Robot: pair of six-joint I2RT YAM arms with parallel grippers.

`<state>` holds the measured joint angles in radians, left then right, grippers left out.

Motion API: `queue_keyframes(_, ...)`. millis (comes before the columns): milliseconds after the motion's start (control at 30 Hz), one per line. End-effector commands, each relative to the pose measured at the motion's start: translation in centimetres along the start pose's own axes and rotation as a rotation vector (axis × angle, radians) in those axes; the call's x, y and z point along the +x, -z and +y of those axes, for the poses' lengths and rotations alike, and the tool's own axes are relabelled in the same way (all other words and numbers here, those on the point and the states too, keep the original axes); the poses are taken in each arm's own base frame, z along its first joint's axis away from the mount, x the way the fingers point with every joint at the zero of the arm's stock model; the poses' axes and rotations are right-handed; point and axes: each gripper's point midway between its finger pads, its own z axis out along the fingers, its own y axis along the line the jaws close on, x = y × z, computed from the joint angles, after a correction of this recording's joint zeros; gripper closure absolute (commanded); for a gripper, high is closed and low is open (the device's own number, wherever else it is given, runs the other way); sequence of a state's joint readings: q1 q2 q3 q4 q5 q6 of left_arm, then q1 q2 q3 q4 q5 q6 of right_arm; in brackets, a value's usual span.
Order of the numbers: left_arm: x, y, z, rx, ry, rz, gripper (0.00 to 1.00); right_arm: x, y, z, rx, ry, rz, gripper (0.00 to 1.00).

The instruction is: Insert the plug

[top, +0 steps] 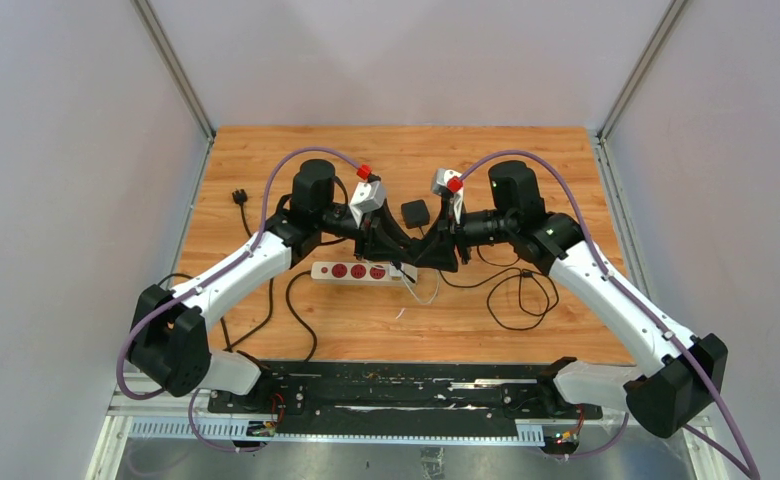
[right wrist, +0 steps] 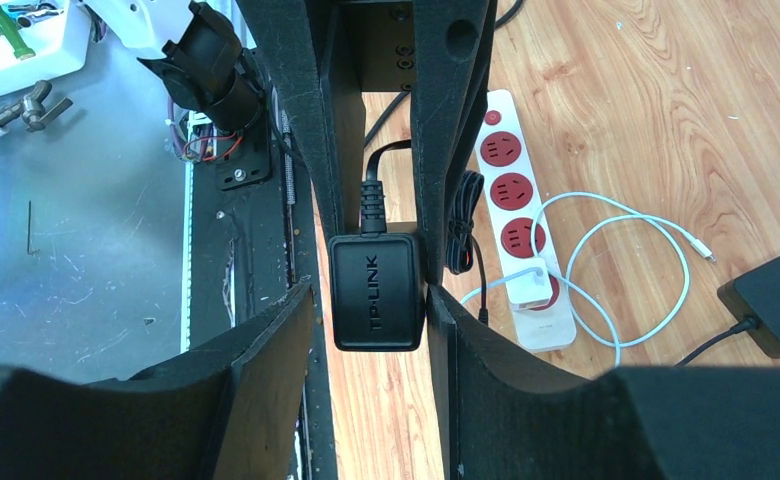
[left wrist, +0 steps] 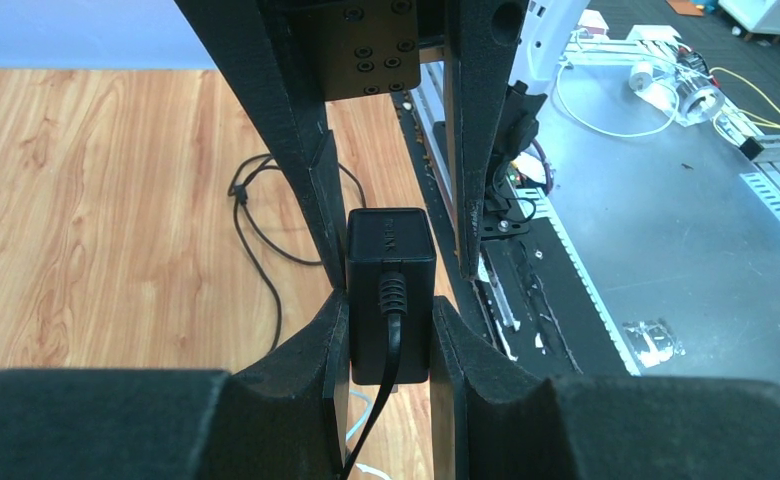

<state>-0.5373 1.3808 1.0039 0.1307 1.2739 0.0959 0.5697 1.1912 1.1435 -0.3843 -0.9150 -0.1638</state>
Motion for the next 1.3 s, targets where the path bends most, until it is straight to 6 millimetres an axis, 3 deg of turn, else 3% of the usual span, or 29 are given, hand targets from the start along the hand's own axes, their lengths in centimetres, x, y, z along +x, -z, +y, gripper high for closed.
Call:
queue_keyframes(0, -0.8, 0.1, -0.3, -0.003, -0.037, -0.012, 1.00, -1.8, -0.5, 0.4, -0.024, 0.077, -0.036, 0.50)
queue_keyframes(533, -0.7, 0.1, -0.2, -0.010, -0.027, -0.010, 1.00, -2.4, -0.3, -0.9, 0.049, 0.142, -0.039, 0.54)
queue_keyframes(767, -0.9, 0.0, 0.1, -0.017, -0.015, -0.010, 1.00, -2.9, -0.9, 0.2, -0.016, 0.194, -0.071, 0.62)
queue_keyframes(833, -0.9, 0.0, 0.1, -0.018, -0.011, -0.010, 1.00, -2.9, -1.2, 0.5, -0.033, 0.213, -0.079, 0.71)
queue_keyframes(967, -0.8, 0.0, 0.5, -0.037, 0.001, -0.008, 1.00, -2.8, -1.5, 1.5, -0.097, 0.244, -0.085, 0.99)
queue_keyframes(1000, -0.9, 0.0, 0.7, -0.047, 0.004, -0.008, 0.96, -2.7, -1.5, 1.7, -0.106, 0.246, -0.086, 1.00)
queue_keyframes(1100, -1.0, 0.0, 1.2, -0.074, 0.014, -0.007, 0.57, -2.2, -1.4, 1.5, -0.089, 0.221, -0.067, 1.00)
queue_keyframes(1133, -1.0, 0.1, 1.3, -0.083, 0.017, -0.007, 0.40, -2.0, -1.3, 1.2, -0.062, 0.201, -0.057, 1.00)
queue_keyframes(1167, -1.1, 0.1, 1.5, -0.095, 0.018, -0.007, 0.10, -1.7, -1.3, 0.8, -0.032, 0.176, -0.042, 1.00)
queue_keyframes(1200, -1.2, 0.2, 1.6, -0.106, 0.020, -0.008, 0.02, -1.3, -1.2, 0.4, -0.006, 0.156, -0.025, 1.00)
queue_keyframes(1267, -1.3, 0.4, 2.0, -0.133, 0.025, -0.009, 0.00, -0.6, -0.9, -0.5, 0.063, 0.119, 0.000, 1.00)
